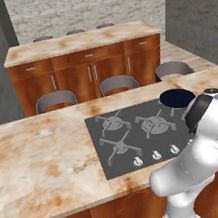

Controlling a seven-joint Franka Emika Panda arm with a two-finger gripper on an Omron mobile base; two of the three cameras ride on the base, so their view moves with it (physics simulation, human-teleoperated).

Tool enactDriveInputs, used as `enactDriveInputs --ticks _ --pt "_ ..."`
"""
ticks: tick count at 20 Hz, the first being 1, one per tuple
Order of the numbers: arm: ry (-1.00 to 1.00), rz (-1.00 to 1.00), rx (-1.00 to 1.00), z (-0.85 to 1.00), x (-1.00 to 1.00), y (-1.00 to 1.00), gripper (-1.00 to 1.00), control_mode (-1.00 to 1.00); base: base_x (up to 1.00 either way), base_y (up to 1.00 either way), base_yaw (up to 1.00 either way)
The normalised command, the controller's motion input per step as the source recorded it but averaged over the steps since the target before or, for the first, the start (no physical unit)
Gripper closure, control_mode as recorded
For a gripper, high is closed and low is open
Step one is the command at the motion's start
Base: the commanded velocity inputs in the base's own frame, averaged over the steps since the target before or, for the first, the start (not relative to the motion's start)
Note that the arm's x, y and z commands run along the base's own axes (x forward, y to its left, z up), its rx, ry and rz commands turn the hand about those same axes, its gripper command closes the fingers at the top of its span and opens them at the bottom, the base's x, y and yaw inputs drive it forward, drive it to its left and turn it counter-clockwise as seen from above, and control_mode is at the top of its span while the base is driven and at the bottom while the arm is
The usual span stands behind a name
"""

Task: Turn off the front right burner of the stove.

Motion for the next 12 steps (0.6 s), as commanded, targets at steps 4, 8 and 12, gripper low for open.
enactDriveInputs --ticks 4,8,12 --pt "0.0 0.0 0.0 -0.14 0.0 0.14 1.0 -1.0 0.0 0.0 0.0" --pt "0.0 0.0 0.0 -0.19 -0.03 0.32 1.0 -1.0 0.0 0.0 0.0" --pt "0.0 -0.06 0.0 -0.02 -0.14 0.2 1.0 -1.0 0.0 0.0 0.0"
